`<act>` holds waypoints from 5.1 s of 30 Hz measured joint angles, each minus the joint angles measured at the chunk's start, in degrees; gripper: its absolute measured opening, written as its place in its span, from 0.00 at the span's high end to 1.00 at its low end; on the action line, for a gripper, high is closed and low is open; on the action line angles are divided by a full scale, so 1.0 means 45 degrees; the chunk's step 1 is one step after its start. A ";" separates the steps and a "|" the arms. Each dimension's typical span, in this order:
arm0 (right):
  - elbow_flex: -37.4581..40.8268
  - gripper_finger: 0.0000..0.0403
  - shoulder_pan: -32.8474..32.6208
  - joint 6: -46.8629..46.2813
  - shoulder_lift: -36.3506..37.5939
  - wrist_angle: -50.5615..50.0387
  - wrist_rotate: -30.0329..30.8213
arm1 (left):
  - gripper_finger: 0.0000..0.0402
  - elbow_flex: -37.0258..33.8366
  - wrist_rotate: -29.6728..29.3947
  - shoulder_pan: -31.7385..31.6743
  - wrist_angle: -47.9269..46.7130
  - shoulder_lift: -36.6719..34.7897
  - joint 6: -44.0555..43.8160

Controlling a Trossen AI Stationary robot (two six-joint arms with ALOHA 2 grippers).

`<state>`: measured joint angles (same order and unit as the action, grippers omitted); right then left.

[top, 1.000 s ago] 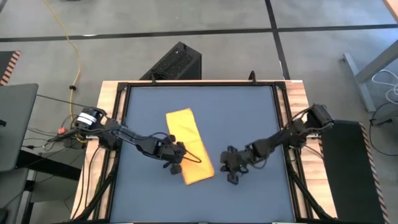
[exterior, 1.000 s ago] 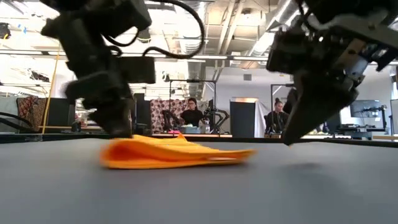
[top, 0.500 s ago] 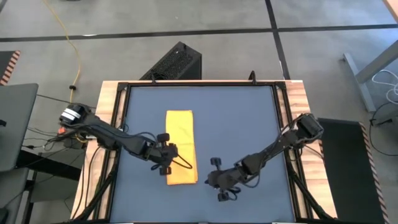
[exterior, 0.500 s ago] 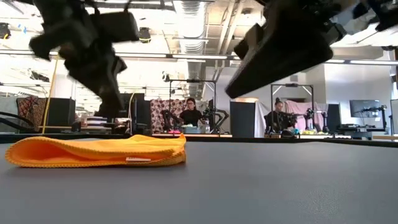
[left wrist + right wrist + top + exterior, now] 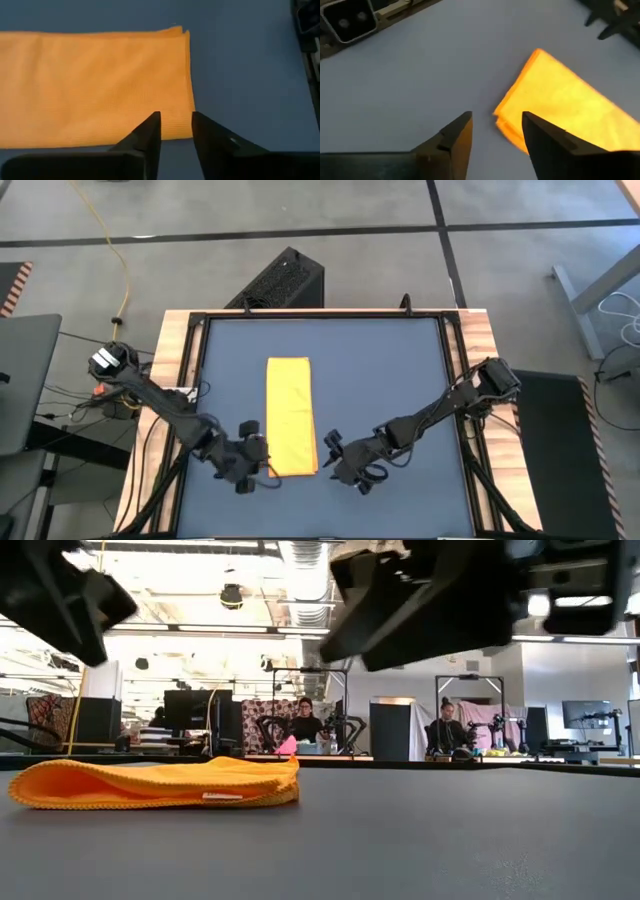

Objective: Roll towel
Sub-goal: Roll the yellow microfiber towel

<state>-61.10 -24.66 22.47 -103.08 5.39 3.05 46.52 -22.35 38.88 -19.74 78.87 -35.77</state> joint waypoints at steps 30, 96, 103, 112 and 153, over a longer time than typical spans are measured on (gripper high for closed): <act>-0.0189 0.54 0.0460 0.0556 -0.3396 0.3575 0.0743 | 0.60 0.0073 -0.4743 0.2565 0.3045 0.4575 0.0746; 0.0223 0.97 0.2169 -1.3793 -0.2726 0.2446 -0.4259 | 0.70 0.0641 -0.4590 0.2768 0.2841 0.4799 0.2285; 0.0223 0.96 0.2170 -1.4029 -0.2731 0.2549 -0.4016 | 0.70 0.0646 -0.3037 0.1903 0.2782 0.4804 0.5581; 0.0228 0.96 0.2262 -1.4280 -0.2740 0.2628 -0.4018 | 0.70 0.0646 -0.2225 0.1023 0.2277 0.4804 1.0020; 0.0199 0.96 0.2262 -1.8318 -0.2716 0.0442 -0.7353 | 1.00 -0.1524 0.1400 0.0555 1.0145 0.5178 -0.0778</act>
<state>-60.20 -14.48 -59.96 -115.31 7.37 -30.04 39.67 -16.05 41.38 25.91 102.17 -39.27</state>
